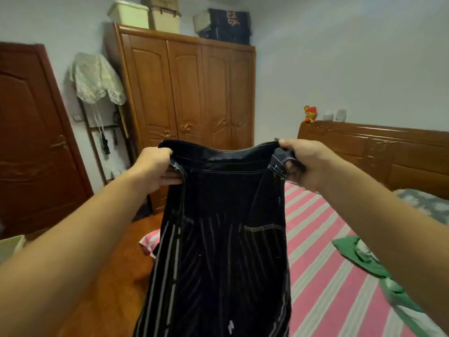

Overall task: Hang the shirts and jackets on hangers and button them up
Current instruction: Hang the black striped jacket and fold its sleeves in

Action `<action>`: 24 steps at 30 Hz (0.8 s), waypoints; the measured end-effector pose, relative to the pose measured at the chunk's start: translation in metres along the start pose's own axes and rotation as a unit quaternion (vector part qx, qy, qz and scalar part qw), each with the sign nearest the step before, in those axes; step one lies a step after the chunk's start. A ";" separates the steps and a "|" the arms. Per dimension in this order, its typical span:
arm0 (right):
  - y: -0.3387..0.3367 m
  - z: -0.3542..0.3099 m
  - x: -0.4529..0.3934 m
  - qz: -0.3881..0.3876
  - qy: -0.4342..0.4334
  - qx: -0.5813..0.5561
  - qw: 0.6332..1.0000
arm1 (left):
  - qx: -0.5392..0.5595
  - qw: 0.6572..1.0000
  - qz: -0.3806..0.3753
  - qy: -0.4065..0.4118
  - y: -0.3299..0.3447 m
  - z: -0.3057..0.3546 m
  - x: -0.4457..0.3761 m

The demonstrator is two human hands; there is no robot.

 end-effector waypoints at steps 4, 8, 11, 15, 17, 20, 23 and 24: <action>0.062 0.026 -0.059 0.023 0.009 -0.012 1.000 | 0.000 0.999 0.030 -0.013 -0.024 -0.020 -0.034; 0.105 0.036 -0.098 0.014 -0.024 -0.047 0.999 | 0.040 0.998 0.015 -0.034 -0.023 -0.035 -0.059; 0.125 0.045 -0.127 0.021 -0.040 -0.012 0.999 | 0.019 0.999 0.018 -0.038 -0.016 -0.043 -0.080; 0.109 0.060 -0.158 0.068 -0.045 -0.001 0.997 | 0.037 0.998 0.006 -0.041 -0.002 -0.058 -0.116; 0.091 0.050 -0.171 0.110 -0.113 0.006 0.988 | 0.057 0.998 -0.029 -0.014 0.017 -0.054 -0.141; 0.065 0.031 -0.201 0.199 -0.185 0.046 0.961 | 0.063 0.991 -0.115 0.024 0.068 -0.049 -0.187; 0.030 0.020 -0.258 0.311 -0.195 0.112 0.923 | 0.075 0.974 -0.204 0.064 0.146 -0.051 -0.248; 0.017 0.019 -0.282 0.360 -0.181 0.149 0.903 | 0.074 0.964 -0.245 0.070 0.179 -0.057 -0.269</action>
Point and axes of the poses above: each hand's wrist, its own x-axis away from the middle knuckle, its own y-axis out of the palm, z = x × y, the point moved 9 cm from there along -x, towards the middle knuckle, and after that the axes turned 7 degrees about x, right-handed, at the moved point
